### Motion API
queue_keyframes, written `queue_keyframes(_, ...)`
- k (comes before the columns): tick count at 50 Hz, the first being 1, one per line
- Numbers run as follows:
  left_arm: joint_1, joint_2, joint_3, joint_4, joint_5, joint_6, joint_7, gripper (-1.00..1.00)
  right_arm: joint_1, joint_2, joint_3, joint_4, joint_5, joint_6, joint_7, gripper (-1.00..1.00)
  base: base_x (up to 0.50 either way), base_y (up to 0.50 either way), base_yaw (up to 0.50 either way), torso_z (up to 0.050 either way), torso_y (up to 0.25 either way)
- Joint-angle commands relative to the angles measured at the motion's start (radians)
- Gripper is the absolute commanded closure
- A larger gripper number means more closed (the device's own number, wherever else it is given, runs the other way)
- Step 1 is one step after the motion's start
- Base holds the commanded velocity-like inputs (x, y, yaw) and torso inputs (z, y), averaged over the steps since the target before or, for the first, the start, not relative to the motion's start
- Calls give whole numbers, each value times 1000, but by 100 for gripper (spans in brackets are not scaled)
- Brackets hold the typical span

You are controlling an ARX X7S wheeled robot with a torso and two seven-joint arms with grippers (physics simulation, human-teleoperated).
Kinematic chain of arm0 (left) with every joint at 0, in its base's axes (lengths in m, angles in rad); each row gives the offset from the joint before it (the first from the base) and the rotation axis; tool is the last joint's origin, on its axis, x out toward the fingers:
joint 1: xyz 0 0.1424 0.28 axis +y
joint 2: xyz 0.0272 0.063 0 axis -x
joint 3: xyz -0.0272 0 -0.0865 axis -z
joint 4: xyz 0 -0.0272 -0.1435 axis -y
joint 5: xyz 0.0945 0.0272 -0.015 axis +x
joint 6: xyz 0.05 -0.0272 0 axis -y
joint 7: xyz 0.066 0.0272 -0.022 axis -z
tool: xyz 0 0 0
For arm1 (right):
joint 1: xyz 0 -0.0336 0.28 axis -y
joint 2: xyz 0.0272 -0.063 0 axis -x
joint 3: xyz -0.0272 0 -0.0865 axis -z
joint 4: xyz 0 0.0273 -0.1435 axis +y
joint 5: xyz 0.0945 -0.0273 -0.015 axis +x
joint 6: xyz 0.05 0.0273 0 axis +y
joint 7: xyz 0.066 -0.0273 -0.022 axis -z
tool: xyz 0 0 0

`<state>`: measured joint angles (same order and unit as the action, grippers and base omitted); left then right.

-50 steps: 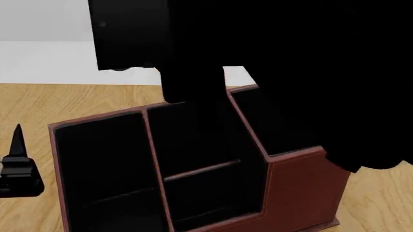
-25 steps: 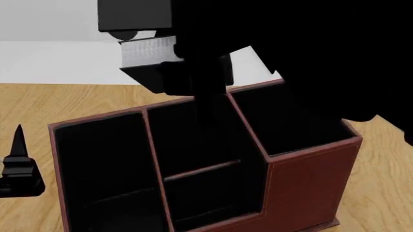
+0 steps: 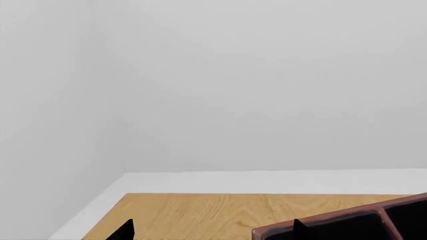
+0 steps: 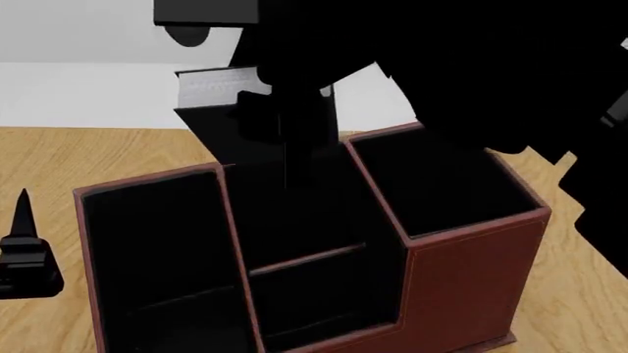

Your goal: Pick up the book and place it in the front compartment of the caddy.

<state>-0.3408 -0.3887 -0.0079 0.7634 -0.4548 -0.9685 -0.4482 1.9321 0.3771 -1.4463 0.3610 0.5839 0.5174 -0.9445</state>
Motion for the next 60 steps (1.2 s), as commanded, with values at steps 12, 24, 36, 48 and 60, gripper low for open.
queue_keyframes(12,-8,-5,20,-24,10,8,-12,-100,-67,-1,12,55,-28,-88,-6,100,0,0,0,0,2)
queue_keyframes(24,-13,-7,29,-26,11,7,-17,-100,-84,4,12,65,-29,-102,-8,100,0,0,0,1,1)
queue_keyframes(36,-18,-10,28,-20,6,-4,-25,-100,-113,-2,-6,97,-67,-153,-3,100,0,0,0,0,2)
queue_keyframes(48,-23,-11,33,-21,5,-6,-30,-100,-141,-9,-2,129,-71,-181,4,100,0,0,0,0,1)
queue_keyframes(60,-29,-13,35,-22,0,-9,-33,-100,-175,-32,-9,183,-88,-218,9,100,0,0,0,1,2)
